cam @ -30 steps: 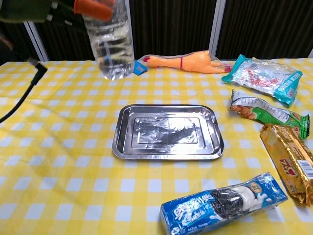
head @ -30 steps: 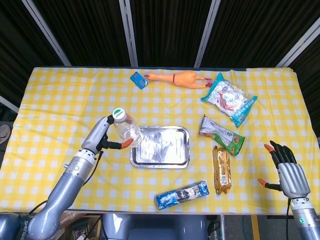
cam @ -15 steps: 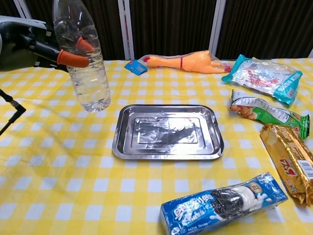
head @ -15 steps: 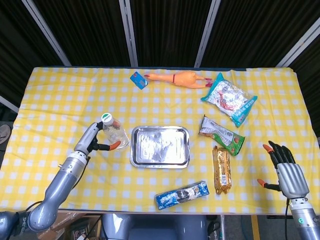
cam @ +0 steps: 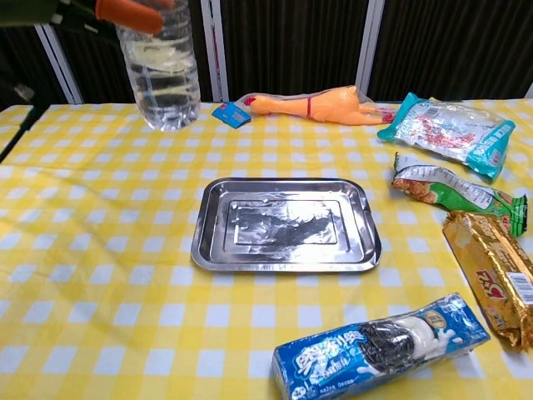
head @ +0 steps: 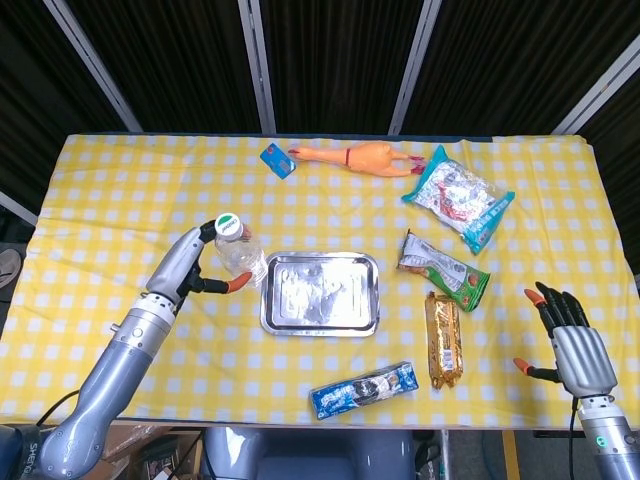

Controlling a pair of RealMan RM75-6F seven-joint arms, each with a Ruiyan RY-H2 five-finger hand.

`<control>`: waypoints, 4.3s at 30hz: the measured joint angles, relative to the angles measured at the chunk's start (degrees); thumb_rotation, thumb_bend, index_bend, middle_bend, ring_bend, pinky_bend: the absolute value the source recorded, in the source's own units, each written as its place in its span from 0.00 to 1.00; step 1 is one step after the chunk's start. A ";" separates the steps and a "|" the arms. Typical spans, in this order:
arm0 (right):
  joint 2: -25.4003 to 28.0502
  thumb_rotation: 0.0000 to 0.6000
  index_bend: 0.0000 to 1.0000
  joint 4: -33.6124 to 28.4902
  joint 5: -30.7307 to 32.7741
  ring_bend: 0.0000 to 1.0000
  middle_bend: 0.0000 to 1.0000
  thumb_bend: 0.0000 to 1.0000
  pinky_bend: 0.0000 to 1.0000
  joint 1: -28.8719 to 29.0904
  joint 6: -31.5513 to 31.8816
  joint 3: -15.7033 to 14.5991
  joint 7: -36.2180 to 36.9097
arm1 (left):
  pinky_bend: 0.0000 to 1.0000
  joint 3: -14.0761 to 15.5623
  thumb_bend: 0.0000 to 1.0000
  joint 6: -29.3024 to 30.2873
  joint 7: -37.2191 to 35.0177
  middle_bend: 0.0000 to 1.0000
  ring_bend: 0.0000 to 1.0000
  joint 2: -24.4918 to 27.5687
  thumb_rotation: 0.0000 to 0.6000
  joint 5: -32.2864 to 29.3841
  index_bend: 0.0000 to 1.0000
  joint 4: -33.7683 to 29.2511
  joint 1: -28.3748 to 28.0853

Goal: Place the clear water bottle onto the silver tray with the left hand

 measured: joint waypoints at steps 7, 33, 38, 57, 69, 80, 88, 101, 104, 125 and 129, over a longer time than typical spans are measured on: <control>-0.44 1.00 0.11 0.29 0.42 0.04 0.00 0.05 0.00 0.24 -0.67 0.01 -0.58 | 0.17 -9.42 0.48 2.81 -0.29 0.57 0.13 3.73 1.00 -10.25 0.55 -2.29 -5.29; -0.40 1.00 0.11 0.05 0.34 0.04 0.00 0.05 0.00 0.16 -0.43 -0.02 -0.96 | 0.17 5.61 0.48 -9.65 -8.55 0.57 0.13 3.79 1.00 -3.43 0.55 8.07 0.63; -0.63 1.00 0.11 0.21 0.55 0.04 0.00 0.05 0.00 0.31 -0.84 -0.02 -1.24 | 0.17 7.46 0.48 -11.31 -13.10 0.57 0.13 0.13 1.00 3.36 0.55 12.05 3.03; -0.60 1.00 0.11 0.41 0.45 0.04 0.00 0.05 0.00 0.37 -0.81 -0.05 -0.90 | 0.17 5.86 0.49 -6.68 -9.25 0.57 0.13 -14.20 1.00 1.00 0.55 15.55 -6.92; -0.45 1.00 0.11 0.49 0.07 0.04 0.00 0.05 0.00 0.37 -0.60 -0.13 -0.34 | 0.17 5.65 0.49 -2.82 -5.22 0.57 0.13 -18.91 1.00 -2.30 0.55 17.25 -10.52; -0.55 1.00 0.11 -0.19 -0.28 0.04 0.00 0.05 0.00 0.44 -0.69 -0.38 -1.42 | 0.17 8.71 0.49 -2.86 -6.45 0.57 0.13 -2.77 1.00 2.69 0.55 11.23 -0.47; -1.29 1.00 0.11 -0.29 0.55 0.04 0.00 0.05 0.00 0.72 -1.57 -0.30 -3.25 | 0.17 10.40 0.49 -13.91 -24.58 0.57 0.13 8.66 1.00 15.19 0.55 16.23 12.04; -1.34 1.00 0.11 -0.03 0.82 0.04 0.00 0.05 0.00 0.85 -1.73 -0.16 -2.87 | 0.17 10.94 0.49 -17.33 -23.05 0.57 0.13 5.52 1.00 18.34 0.55 17.82 9.25; -1.15 1.00 0.11 0.09 0.78 0.04 0.00 0.05 0.00 0.78 -1.49 -0.10 -2.19 | 0.17 11.21 0.49 -15.02 -18.55 0.57 0.13 1.91 1.00 15.15 0.55 16.97 5.94; -0.25 1.00 0.11 0.57 0.38 0.04 0.00 0.05 0.00 0.63 -1.07 -0.08 0.79 | 0.17 9.85 0.49 -0.01 -2.24 0.58 0.13 -25.80 1.00 1.27 0.56 24.64 -9.36; -0.57 1.00 0.11 0.89 0.63 0.04 0.00 0.05 0.00 0.81 -1.73 -0.15 0.55 | 0.17 9.60 0.49 -0.15 -2.50 0.57 0.13 -28.20 1.00 2.05 0.56 28.30 -9.51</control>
